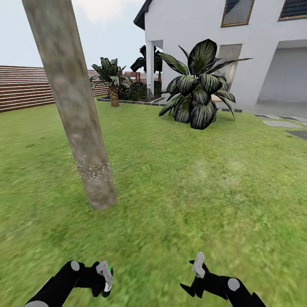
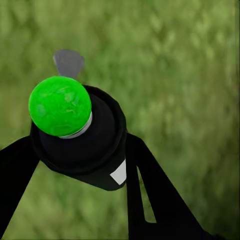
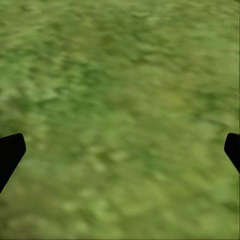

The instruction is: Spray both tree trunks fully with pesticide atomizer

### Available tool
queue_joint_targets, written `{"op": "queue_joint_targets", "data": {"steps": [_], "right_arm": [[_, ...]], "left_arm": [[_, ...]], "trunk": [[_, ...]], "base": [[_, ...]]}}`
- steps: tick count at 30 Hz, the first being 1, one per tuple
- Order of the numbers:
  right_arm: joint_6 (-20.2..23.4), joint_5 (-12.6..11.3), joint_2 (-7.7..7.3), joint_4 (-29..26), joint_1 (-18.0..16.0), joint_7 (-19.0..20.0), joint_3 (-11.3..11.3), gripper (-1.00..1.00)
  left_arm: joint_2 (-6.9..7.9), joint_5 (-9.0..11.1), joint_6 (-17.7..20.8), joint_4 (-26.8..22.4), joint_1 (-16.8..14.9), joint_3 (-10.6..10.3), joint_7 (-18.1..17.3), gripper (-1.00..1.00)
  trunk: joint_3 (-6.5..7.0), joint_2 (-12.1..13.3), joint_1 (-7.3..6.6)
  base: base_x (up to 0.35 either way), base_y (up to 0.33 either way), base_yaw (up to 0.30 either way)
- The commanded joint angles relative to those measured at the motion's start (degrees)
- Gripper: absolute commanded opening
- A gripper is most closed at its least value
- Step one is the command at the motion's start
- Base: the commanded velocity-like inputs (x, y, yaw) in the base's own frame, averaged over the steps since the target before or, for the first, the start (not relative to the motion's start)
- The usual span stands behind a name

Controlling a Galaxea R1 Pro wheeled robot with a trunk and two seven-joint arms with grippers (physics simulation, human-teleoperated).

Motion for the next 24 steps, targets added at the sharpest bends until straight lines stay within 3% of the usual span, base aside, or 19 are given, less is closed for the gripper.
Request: {"op": "queue_joint_targets", "data": {"steps": [1,4,6,9,10,14,18,21,24], "right_arm": [[-0.33,0.60,0.09,-0.01,-0.05,0.37,-0.47,1.00],[-0.39,0.74,0.23,0.06,-0.09,0.51,-0.18,1.00],[-0.40,1.91,1.10,-0.01,-0.14,0.51,2.06,1.00],[-0.40,2.66,2.12,-0.25,-0.20,0.51,4.01,1.00],[-0.40,2.73,2.29,-0.55,-0.28,0.55,4.27,-1.00],[-0.40,2.87,2.71,-0.80,-0.53,0.60,4.60,-1.00],[-0.38,2.88,2.96,-0.81,-1.42,2.51,4.63,-1.00],[-0.39,2.92,4.68,-0.88,-2.25,6.45,4.63,-1.00],[-0.40,2.90,5.52,-0.83,-2.50,7.86,4.69,-1.00]], "left_arm": [[-0.05,-0.12,0.26,-0.12,0.02,-0.05,-0.26,-1.00],[-0.44,-0.17,-0.10,-0.06,0.12,-0.66,-0.24,-1.00],[-1.28,-0.32,-0.06,0.00,0.09,-2.89,-0.25,-1.00],[-1.92,-0.26,0.29,0.03,0.06,-4.60,-0.25,-1.00],[-2.22,-0.30,0.31,0.03,0.07,-4.87,-0.25,-1.00],[-3.03,-0.39,0.20,0.03,0.05,-5.31,-0.25,-1.00],[-4.31,-0.42,0.16,-0.03,-0.02,-7.77,-0.25,-1.00],[-4.97,-0.42,0.23,-0.05,-0.02,-9.41,-0.25,-1.00],[-5.45,-0.49,0.27,-0.06,-0.02,-10.81,-0.25,-1.00]], "trunk": [[-0.05,-0.02,-0.01],[-0.05,-0.02,-0.01],[-0.05,-0.02,-0.01],[-0.05,-0.02,-0.01],[-0.05,-0.02,-0.01],[-0.05,-0.02,-0.01],[-0.05,-0.02,-0.01],[-0.05,-0.02,-0.01],[-0.05,-0.02,-0.01]], "base": [[0.000,0.000,0.000],[0.000,0.000,0.000],[0.000,0.000,0.000],[0.000,0.000,0.000],[0.000,0.000,0.000],[0.000,0.000,0.000],[0.000,0.000,0.000],[0.000,0.000,0.000],[0.000,0.000,0.000]]}}
